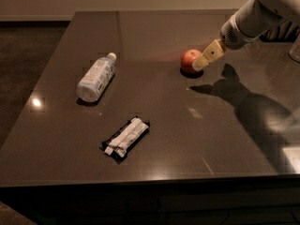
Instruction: Move apple near blue plastic bottle
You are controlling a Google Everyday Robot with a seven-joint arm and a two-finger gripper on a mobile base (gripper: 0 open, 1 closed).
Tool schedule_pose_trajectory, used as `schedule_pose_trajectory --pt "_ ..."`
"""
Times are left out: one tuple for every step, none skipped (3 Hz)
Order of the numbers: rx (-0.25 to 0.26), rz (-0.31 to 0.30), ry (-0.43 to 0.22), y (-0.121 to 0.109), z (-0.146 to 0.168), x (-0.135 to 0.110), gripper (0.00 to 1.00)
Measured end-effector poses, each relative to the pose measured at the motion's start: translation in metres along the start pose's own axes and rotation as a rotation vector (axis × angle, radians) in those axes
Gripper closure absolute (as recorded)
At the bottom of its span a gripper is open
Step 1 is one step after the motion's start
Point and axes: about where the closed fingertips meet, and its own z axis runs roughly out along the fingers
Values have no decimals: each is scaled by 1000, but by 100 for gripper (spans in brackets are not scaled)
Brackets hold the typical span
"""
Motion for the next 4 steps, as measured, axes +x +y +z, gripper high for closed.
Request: schedule_pose_trajectory --pt "-40 13 2 6 20 -3 0" --pt "-90 3 6 18 42 -9 0" --pt "-128 -11 11 28 57 -16 17" --pt "-161 -41 5 41 63 -26 40"
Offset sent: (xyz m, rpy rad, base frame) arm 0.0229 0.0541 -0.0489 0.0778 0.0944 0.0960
